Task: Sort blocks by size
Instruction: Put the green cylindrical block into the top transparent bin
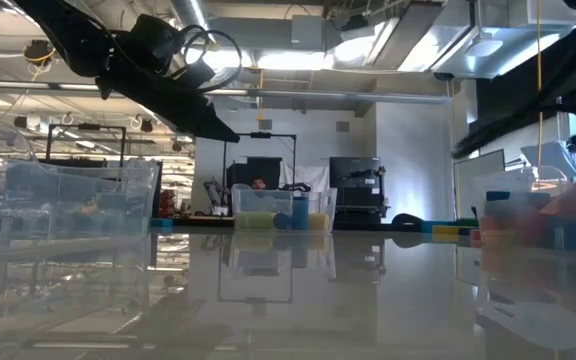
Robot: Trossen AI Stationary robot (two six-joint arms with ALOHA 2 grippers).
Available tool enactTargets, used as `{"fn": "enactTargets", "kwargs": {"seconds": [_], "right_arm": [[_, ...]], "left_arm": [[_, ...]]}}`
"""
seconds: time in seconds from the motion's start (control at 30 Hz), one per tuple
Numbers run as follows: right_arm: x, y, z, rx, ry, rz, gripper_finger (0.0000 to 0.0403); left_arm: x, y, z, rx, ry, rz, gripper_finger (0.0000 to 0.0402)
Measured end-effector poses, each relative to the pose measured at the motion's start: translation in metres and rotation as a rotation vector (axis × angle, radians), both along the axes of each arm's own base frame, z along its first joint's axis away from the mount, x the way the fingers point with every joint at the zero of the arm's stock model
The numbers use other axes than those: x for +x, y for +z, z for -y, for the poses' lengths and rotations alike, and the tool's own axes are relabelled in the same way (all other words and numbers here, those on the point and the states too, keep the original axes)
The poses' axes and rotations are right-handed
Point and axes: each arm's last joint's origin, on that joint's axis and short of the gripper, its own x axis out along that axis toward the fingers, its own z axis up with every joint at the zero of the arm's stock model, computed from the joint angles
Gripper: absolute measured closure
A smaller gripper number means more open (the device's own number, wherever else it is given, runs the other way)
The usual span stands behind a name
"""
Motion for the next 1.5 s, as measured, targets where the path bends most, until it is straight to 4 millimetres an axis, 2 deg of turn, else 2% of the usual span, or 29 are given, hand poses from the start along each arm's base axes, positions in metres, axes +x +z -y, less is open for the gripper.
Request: {"fn": "enactTargets", "kwargs": {"seconds": [0.37, 0.67, 0.93, 1.13, 1.37, 1.5], "right_arm": [[0.009, 0.016, -0.004, -0.045, 0.004, 0.056, 0.0146], [0.008, 0.028, -0.003, -0.09, -0.002, 0.021, 0.0146], [0.001, 0.025, -0.002, -0.148, 0.004, -0.005, 0.0146], [-0.011, 0.025, -0.013, -0.186, -0.008, -0.034, 0.0146], [-0.016, 0.024, -0.022, -0.255, -0.047, 0.027, 0.0146], [-0.019, 0.018, -0.02, -0.296, -0.07, 0.039, 0.0146]], "left_arm": [[0.0, 0.0, 0.0, 0.0, 0.0, 0.001, 0.0183], [0.0, 0.0, 0.0, 0.001, 0.0, 0.001, 0.0183], [0.0, 0.0, 0.0, -0.004, 0.002, 0.003, 0.0183], [0.0, 0.0, 0.0, -0.001, 0.0, 0.001, 0.0183], [0.0, 0.0, 0.0, 0.0, 0.0, 0.001, 0.0183], [0.0, 0.0, 0.0, 0.0, 0.0, 0.001, 0.0183]]}}
